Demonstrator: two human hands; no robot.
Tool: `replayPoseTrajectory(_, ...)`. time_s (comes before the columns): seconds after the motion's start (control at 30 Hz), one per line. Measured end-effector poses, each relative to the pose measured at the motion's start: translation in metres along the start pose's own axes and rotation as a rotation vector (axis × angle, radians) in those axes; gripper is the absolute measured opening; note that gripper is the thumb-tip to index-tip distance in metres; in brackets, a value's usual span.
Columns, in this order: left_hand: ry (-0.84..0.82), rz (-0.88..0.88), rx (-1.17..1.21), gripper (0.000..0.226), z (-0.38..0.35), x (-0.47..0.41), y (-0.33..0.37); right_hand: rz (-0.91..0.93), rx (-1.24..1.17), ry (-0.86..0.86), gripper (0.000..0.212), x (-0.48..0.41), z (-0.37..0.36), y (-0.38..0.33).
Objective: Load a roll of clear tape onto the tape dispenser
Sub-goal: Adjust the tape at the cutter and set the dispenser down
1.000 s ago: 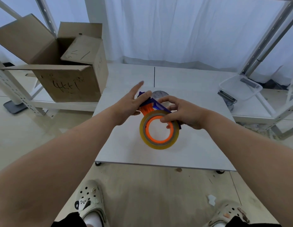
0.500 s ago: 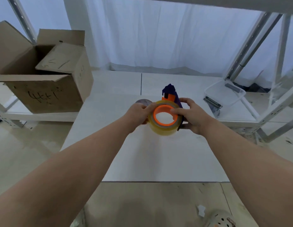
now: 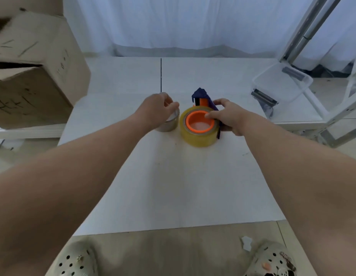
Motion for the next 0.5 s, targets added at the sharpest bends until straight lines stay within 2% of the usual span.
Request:
replayPoseTrajectory(0.17, 0.011, -0.007, 0.019, 0.036, -0.010, -0.006, -0.003, 0.024, 0.057, 0.028, 0.053, -0.007, 0.007, 0.004)
replayPoseTrajectory(0.37, 0.024, -0.034, -0.003, 0.033, -0.015, -0.008, 0.002, 0.012, -0.118, 0.035, 0.060, -0.012, 0.009, 0.010)
replayPoseTrajectory(0.4, 0.016, -0.063, -0.037, 0.034, -0.018, -0.009, 0.004, 0.017, -0.146, 0.038, 0.061, -0.013, 0.009, 0.011)
replayPoseTrajectory(0.5, -0.052, -0.194, -0.332, 0.044, -0.034, -0.008, 0.014, 0.075, -0.194, 0.076, 0.058, -0.014, 0.012, 0.011)
Point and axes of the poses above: each hand's wrist, its own x-axis away from the middle knuckle, its own z-axis out of the back of the hand, y = z × x, the point moved 10 cm from there along -x, towards the middle knuckle, and after that the axes turned 5 degrees about y, right-handed, at the moved point
